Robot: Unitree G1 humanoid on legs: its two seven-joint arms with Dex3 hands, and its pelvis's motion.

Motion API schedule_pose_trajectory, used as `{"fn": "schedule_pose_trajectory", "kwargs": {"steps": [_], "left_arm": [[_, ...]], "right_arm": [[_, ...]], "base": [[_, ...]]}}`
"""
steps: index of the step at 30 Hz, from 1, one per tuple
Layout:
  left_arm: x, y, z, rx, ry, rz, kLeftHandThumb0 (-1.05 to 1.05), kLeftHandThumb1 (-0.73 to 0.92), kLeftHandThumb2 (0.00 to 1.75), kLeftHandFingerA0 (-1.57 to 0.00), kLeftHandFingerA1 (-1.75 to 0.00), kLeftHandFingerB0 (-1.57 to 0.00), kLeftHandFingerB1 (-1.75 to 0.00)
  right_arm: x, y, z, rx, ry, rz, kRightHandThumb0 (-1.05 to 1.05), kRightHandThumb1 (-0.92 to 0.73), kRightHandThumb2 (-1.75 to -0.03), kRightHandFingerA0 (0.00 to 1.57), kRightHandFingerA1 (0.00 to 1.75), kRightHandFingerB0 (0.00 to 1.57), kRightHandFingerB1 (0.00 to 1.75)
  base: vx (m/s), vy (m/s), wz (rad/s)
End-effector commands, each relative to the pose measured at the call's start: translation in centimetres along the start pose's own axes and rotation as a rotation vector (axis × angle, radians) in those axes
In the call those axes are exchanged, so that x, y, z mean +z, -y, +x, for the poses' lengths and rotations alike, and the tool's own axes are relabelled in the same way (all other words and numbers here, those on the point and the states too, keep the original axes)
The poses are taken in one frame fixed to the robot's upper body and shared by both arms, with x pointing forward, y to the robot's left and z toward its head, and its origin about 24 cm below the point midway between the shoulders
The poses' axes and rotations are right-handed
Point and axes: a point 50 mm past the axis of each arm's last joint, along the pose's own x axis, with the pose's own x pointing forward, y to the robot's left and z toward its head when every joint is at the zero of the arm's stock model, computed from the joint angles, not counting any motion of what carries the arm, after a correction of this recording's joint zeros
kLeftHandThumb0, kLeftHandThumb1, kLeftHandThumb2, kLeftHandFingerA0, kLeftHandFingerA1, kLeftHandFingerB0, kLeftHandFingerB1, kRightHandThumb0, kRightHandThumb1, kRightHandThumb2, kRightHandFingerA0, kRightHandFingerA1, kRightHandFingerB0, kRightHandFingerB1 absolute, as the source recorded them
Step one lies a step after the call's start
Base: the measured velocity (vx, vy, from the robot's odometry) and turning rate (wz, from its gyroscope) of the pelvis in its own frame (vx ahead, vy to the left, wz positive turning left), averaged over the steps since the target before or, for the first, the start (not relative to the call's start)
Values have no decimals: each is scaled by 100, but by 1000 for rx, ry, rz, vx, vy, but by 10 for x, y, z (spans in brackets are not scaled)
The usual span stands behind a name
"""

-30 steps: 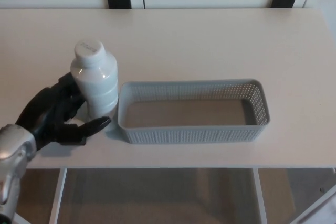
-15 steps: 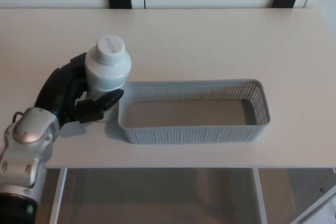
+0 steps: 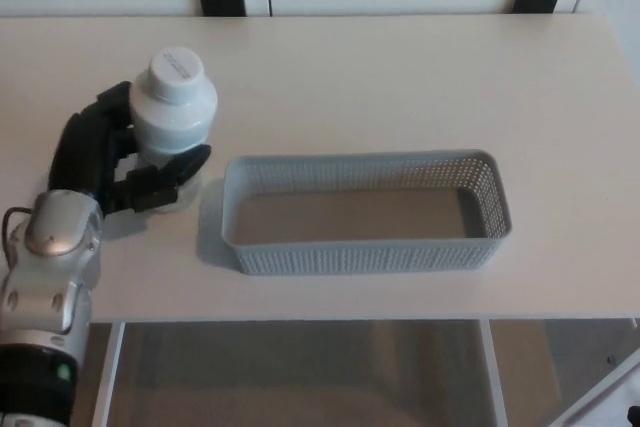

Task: The robot walk up to a desk on which a bottle is kept on the left hand side and a container is kept on the right hand side. The robot uses its left hand to pick up the bottle and places it in the container.

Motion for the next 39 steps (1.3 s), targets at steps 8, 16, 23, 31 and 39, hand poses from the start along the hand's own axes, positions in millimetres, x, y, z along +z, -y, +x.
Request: {"fn": "schedule_pose_trajectory", "kwargs": {"steps": [8, 16, 23, 31, 39], "left_arm": [[110, -12, -19, 57, 417, -249, -11, 71, 78, -115, -118, -88, -94], [141, 34, -50, -154, 529, -279, -11, 73, 76, -117, -120, -88, -92], [131, 72, -62, -249, 454, -265, -5, 76, 77, -112, -124, -83, -99], [108, 86, -65, -301, 314, -230, -2, 83, 70, -106, -123, -75, -100], [92, 82, -59, -298, 243, -227, -3, 83, 70, -100, -131, -75, -98]], "right_arm": [[4, 6, 6, 34, 2, -17, -15, -69, -59, 59, 58, 40, 44], [6, 6, 9, 85, 32, 0, -15, -71, -60, 59, 61, 41, 46], [6, 8, 9, 94, 40, -10, -16, -71, -60, 60, 60, 43, 47], [9, 8, 10, 97, 48, -17, -16, -70, -60, 60, 61, 41, 46], [11, 8, 11, 105, 58, -27, -16, -72, -60, 59, 61, 42, 46]], "base": [[0, 0, 0], [0, 0, 0], [0, 0, 0], [0, 0, 0], [0, 0, 0]]}}
